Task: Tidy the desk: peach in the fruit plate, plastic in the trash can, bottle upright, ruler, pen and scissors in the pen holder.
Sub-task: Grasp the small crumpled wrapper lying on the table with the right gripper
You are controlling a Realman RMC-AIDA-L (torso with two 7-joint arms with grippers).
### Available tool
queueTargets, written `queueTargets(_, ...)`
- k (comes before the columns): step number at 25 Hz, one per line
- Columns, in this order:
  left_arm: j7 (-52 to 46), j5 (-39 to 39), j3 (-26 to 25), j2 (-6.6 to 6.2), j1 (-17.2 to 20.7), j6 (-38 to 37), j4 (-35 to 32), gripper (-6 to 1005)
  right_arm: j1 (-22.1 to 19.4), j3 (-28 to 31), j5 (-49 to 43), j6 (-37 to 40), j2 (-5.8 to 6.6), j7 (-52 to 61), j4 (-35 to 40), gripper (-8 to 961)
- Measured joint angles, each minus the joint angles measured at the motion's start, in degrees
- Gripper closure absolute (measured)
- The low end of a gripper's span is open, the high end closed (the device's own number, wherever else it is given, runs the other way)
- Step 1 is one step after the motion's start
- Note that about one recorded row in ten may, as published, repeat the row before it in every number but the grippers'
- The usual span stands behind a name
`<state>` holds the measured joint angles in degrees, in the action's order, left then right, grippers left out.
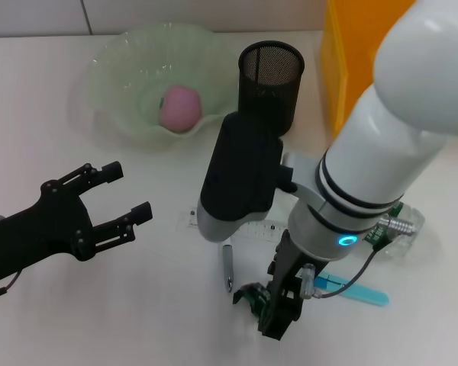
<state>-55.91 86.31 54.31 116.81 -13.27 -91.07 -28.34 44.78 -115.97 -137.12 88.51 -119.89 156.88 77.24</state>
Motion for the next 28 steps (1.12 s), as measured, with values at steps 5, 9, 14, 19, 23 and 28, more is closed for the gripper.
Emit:
queueTargets(5, 0.0, 0.0, 0.0, 0.0, 0.0, 0.1, -0.1, 169, 0.4, -0.8, 1.6, -2.0, 0.0, -0.2, -2.2, 132)
queueTargets(9, 0.0, 0.0, 0.0, 0.0, 0.0, 0.1, 0.0, 169, 0.6, -0.8, 2.1, -2.6, 0.0, -0.4, -3.2, 133)
queueTargets(14, 0.0, 0.0, 0.0, 0.0, 0.0, 0.4, 0.0, 170, 1.3, -0.9, 2.2, -3.4, 0.0, -0.7, -5.4, 200)
queueTargets(19, 0.0, 0.0, 0.0, 0.0, 0.0, 0.7, 0.0, 170, 1.2, -0.9, 2.7, -4.0, 0.0, -1.5, -5.5, 312)
queueTargets(23, 0.0, 0.0, 0.0, 0.0, 0.0, 0.8, 0.0, 170, 1.3, -0.7, 3.4, -3.8, 0.0, -1.9, -5.6, 466)
queueTargets(28, -0.1, 0.0, 0.0, -0.01, 0.0, 0.8, 0.0, 170, 0.6, 1.1, 3.6, -2.3, 0.09, -2.1, -4.0, 605)
